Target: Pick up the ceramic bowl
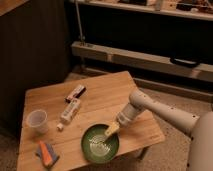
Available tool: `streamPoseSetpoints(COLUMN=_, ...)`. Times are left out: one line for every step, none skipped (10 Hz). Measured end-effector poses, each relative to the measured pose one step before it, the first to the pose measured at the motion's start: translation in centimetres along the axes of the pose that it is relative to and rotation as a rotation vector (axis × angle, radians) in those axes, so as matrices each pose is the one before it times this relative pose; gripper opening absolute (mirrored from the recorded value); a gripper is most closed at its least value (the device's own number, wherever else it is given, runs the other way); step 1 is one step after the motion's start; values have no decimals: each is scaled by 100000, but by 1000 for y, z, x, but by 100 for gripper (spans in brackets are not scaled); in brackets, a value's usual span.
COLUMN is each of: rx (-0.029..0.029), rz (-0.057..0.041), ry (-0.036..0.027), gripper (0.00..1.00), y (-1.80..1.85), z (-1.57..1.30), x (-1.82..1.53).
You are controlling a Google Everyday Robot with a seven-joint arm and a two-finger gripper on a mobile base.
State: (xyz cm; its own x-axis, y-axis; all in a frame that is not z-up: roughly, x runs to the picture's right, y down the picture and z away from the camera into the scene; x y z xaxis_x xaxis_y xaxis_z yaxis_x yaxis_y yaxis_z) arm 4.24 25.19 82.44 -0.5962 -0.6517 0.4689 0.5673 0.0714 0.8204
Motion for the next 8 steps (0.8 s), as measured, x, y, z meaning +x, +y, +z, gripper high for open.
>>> streamPoseSetpoints(rx=-60, rz=191, ry=-33, gripper=80, y=-33, z=-12, x=-44)
streamPoseSetpoints(rx=-14, rz=76, ry=23, gripper=80, y=-76, z=-12, x=12)
streamPoseSetpoints(rx=-20, rz=61, ry=-4, gripper=78, y=-37, z=5, x=-19)
streamPoseSetpoints(rx=-29, rz=-4, ry=-5, gripper=69, y=-63, z=-21, x=-1)
streamPoseSetpoints(rx=-105, rz=151, ry=-7, gripper=58, y=43, z=-9, x=-63)
streamPoseSetpoints(rx=-407, rz=160, ry=573, gripper=47, y=137, z=-129, x=68)
streamPoseSetpoints(rx=63, rz=224, ry=71, gripper=37, y=65, z=-13, x=-128)
streamPoseSetpoints(rx=363, rz=63, ry=-972, gripper=27, y=-39, z=283, x=1)
